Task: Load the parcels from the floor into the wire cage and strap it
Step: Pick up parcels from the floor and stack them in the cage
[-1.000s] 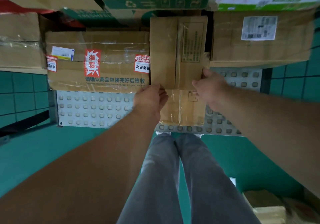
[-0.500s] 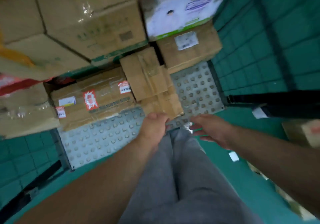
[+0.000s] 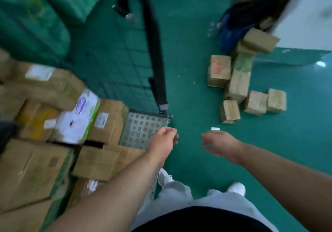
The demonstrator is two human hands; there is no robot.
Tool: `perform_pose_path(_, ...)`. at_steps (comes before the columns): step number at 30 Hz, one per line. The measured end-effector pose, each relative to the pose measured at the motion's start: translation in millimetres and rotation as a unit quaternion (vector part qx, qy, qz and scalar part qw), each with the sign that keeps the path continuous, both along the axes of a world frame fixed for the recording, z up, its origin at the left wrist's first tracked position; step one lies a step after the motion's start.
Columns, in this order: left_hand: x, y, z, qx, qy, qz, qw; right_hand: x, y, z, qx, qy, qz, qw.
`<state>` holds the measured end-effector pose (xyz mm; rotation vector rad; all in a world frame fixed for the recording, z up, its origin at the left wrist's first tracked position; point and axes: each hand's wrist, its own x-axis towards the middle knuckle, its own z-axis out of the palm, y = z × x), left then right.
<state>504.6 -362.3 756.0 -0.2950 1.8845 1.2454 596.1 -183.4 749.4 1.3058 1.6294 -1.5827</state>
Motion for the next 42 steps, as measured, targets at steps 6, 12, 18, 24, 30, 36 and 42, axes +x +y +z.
perform_pose_path(6,98,149,7,0.013,0.024,-0.137,0.99,157,102,19,0.012,0.031,-0.166,0.985)
perform_pose_path(12,244,294,5,0.033,-0.008,-0.237,0.971,306,209,23,0.01,0.045,-0.289,0.956)
perform_pose_path(18,320,374,15,0.03,-0.014,-0.274,0.961,395,283,30,0.026,0.043,-0.354,0.934)
perform_pose_path(24,319,401,13,-0.015,0.001,-0.252,0.968,409,324,31,0.011,0.067,-0.355,0.932)
perform_pose_path(30,306,428,-7,-0.055,-0.008,-0.219,0.974,398,352,17,-0.019,0.061,-0.332,0.941)
perform_pose_path(36,272,489,-34,-0.062,-0.034,-0.2,0.977,369,415,3,0.018,0.035,-0.272,0.962)
perform_pose_path(42,232,594,-41,-0.063,-0.051,-0.249,0.965,358,504,-1,0.08,-0.018,-0.222,0.972)
